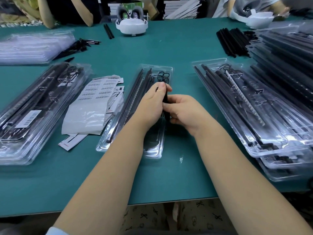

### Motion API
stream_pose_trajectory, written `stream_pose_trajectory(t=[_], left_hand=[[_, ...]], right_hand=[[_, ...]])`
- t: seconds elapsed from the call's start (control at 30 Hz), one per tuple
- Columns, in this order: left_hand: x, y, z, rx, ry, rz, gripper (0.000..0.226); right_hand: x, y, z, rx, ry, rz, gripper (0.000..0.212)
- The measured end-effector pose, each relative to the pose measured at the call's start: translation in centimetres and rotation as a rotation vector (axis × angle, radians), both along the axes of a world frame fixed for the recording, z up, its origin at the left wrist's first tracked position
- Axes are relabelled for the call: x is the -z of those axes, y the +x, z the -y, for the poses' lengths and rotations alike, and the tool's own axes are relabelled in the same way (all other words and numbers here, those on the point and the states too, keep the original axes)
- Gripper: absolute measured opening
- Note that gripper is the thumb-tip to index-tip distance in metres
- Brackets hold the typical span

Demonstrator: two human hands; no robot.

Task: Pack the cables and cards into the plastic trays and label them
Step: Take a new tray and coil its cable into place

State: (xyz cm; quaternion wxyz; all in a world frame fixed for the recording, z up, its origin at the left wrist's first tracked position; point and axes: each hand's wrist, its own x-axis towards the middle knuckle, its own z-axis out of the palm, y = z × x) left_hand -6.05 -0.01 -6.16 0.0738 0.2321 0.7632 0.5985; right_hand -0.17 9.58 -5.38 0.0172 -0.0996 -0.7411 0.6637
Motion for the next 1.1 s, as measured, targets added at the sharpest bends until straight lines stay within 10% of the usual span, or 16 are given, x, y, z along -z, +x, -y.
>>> stream_pose_trajectory(t=[0.23,0.43,0.57,0.87,1.1], left_hand=[[-2.5,0.4,1.6,-0.322,0.081,-0.015,0.010],[-3.8,2.4,8.5,0.332,-0.825,-0.248,0.117],[-1.0,4.1,9.5,0.365,-1.054,-0.361,0.122],[1.3,4.8,8.1,0.237,-1.036,-0.532,0.092],[1.0,5.4,8.6,0.115,-0.442,-0.361,0.056]], right_hand=[[-0.1,-0.3,-1.4,0.193,-0.723,0.128,0.017],[0.4,-0.8,-1.7,0.250,-0.857,0.152,0.014],[0.6,-1.1,-1.6,0.330,-0.945,0.125,0.016],[1.2,-1.6,-1.3,0.438,-1.001,0.087,0.017],[1.0,-1.5,-0.5,0.369,-0.670,0.116,0.013]])
